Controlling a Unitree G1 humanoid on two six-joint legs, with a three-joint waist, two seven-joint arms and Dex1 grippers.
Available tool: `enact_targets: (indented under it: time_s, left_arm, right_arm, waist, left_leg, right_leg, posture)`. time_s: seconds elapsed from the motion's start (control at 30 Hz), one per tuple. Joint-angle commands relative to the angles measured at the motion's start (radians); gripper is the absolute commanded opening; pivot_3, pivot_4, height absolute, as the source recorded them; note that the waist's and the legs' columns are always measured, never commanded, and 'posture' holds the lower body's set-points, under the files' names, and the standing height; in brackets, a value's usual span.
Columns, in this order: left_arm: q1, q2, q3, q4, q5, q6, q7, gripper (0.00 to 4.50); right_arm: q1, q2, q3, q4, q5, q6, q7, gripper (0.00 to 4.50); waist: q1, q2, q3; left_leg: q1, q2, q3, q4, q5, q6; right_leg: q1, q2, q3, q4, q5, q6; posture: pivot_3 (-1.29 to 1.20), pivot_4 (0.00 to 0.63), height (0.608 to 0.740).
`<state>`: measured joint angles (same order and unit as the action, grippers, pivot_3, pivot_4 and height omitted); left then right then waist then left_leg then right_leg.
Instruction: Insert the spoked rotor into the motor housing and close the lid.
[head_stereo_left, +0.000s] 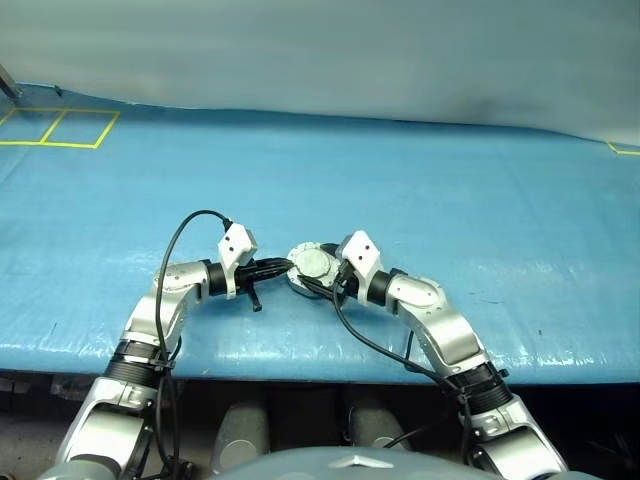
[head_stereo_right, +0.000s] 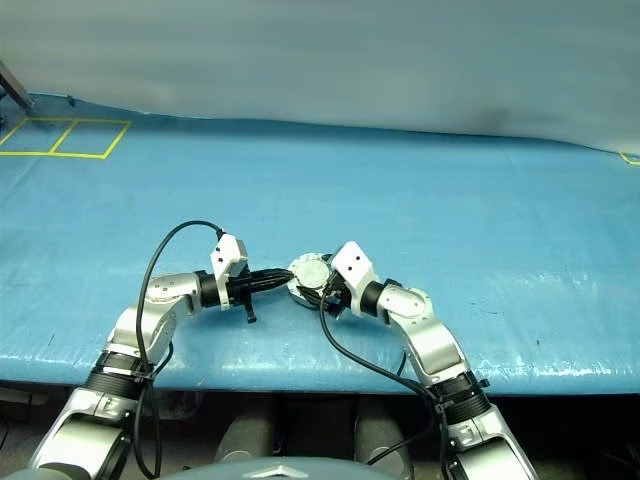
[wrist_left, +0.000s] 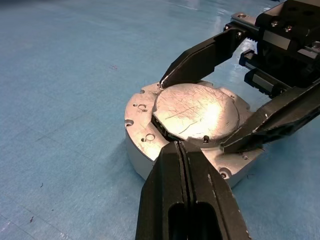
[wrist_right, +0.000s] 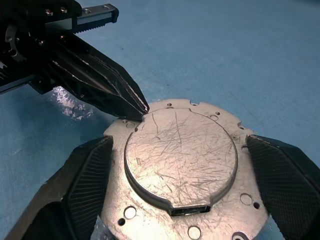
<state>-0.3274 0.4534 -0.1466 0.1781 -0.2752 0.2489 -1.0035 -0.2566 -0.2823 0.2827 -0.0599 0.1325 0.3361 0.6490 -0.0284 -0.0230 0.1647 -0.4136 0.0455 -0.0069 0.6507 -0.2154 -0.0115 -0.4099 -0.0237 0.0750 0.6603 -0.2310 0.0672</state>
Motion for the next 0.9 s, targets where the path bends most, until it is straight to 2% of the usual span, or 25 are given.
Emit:
enact_targets:
  time_s: [0.03, 0.13, 0.3, 0.67, 0.9]
  left_arm:
    - [0.016, 0.0, -0.016, -0.013, 0.01, 0.01, -0.005, 0.0]
    - [0.016, 0.0, -0.017, -0.013, 0.01, 0.01, -0.009, 0.0]
    - [0.018, 0.001, -0.018, -0.02, 0.007, 0.009, -0.013, 0.0]
    - [0.027, -0.002, -0.012, -0.023, 0.003, -0.007, -0.012, 0.0]
    - [0.027, -0.004, -0.008, -0.025, 0.004, -0.016, -0.008, 0.0]
  right_arm:
    - [0.008, 0.006, -0.037, -0.065, 0.028, -0.007, -0.009, 4.46]
    - [0.011, 0.032, -0.089, -0.117, 0.084, 0.024, -0.031, 4.46]
    - [0.029, 0.098, -0.241, -0.203, 0.277, 0.164, -0.093, 4.46]
    - [0.174, 0.14, -0.627, -0.187, 0.789, 0.655, -0.29, 4.46]
    - [0.223, 0.198, -0.631, -0.116, 0.904, 0.762, -0.361, 4.46]
  waist:
    - [0.0, 0.0, 0.0]
    - [0.0, 0.0, 0.0]
    - [0.002, 0.0, 0.0]
    - [0.002, 0.001, 0.0]
    - [-0.006, 0.001, 0.0]
  left_leg:
    - [0.0, 0.0, 0.0, 0.0, 0.0, 0.0]
    - [-0.001, 0.0, 0.0, 0.0, 0.0, 0.0]
    - [-0.001, 0.0, 0.0, 0.0, 0.0, 0.0]
    - [-0.001, 0.0, -0.001, -0.003, 0.0, 0.0]
    - [-0.001, 0.0, -0.001, -0.003, 0.0, 0.0]
  right_leg:
    - [0.0, 0.0, 0.0, 0.0, 0.0, 0.0]
    - [-0.001, 0.0, 0.0, 0.0, 0.0, 0.0]
    - [-0.001, 0.0, 0.0, 0.0, 0.0, 0.0]
    - [-0.002, 0.0, 0.0, -0.001, -0.001, -0.001]
    - [-0.002, 0.0, 0.0, -0.001, -0.001, -0.001]
  posture:
    - [0.0, 0.15, 0.74]
    - [0.0, 0.15, 0.74]
    - [0.0, 0.15, 0.74]
    - [0.0, 0.15, 0.74]
    - [0.0, 0.15, 0.74]
